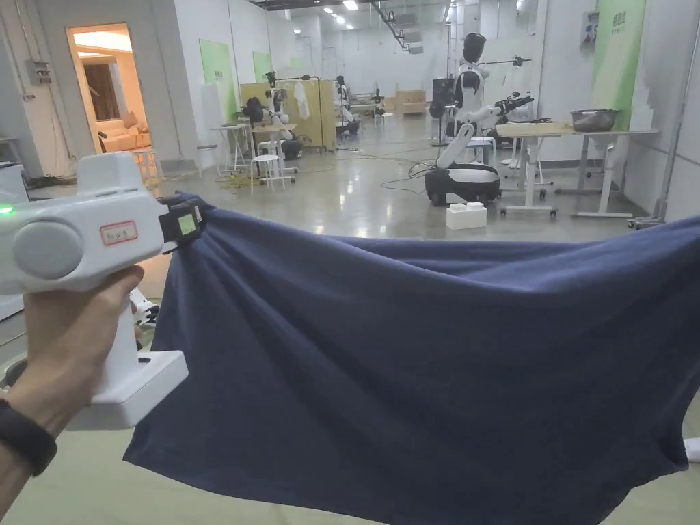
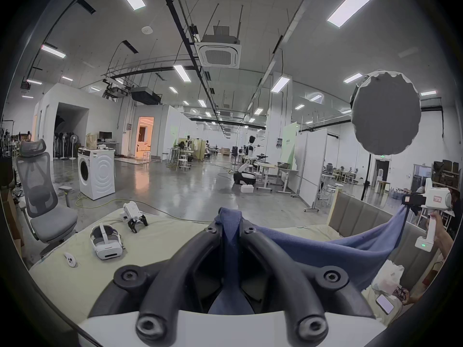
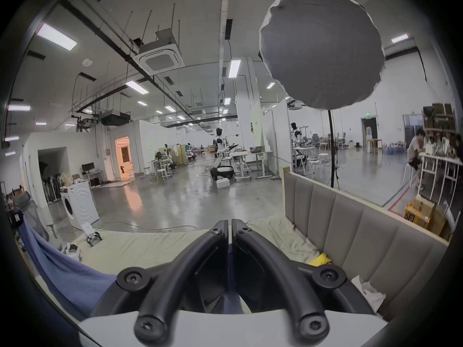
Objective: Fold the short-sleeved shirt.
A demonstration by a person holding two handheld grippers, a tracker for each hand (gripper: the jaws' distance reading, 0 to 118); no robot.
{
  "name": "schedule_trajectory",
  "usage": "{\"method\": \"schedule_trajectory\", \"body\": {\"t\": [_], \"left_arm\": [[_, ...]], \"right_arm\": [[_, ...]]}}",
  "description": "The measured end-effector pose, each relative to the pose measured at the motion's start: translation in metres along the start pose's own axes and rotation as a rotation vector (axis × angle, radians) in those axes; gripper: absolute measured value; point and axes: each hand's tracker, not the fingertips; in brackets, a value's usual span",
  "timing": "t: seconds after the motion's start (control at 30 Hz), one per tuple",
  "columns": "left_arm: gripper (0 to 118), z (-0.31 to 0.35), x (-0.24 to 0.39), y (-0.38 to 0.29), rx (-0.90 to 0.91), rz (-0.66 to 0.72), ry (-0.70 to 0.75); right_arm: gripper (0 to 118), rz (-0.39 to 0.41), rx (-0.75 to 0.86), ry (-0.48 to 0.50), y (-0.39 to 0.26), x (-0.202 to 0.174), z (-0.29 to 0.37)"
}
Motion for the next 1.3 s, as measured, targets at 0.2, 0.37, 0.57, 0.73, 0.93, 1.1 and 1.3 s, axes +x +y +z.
{"method": "schedule_trajectory", "body": {"t": [0.2,0.37,0.57,0.73,0.93,1.1,1.3], "left_arm": [[7,-0.06,0.001,0.017,0.003,-0.016,0.023],[7,-0.1,0.002,0.034,0.018,-0.022,0.038],[7,-0.14,0.008,0.058,0.059,-0.012,0.05],[7,-0.172,0.009,0.043,0.049,-0.044,0.072],[7,-0.19,0.0,-0.038,-0.046,0.006,0.034],[7,-0.161,-0.006,-0.149,-0.176,-0.012,-0.011],[7,-0.077,-0.021,-0.286,-0.326,0.081,-0.057]], "right_arm": [[0,-0.007,0.036,-0.006,0.028,-0.021,-0.047],[0,-0.01,0.074,-0.021,0.065,-0.032,-0.08],[0,-0.03,0.13,-0.042,0.109,-0.044,-0.105],[0,-0.002,0.139,-0.061,0.116,-0.05,-0.122],[0,0.004,0.091,-0.021,0.048,-0.046,-0.134],[0,-0.047,0.017,0.031,-0.049,-0.025,-0.101],[0,-0.102,-0.106,0.01,-0.177,0.011,-0.011]]}}
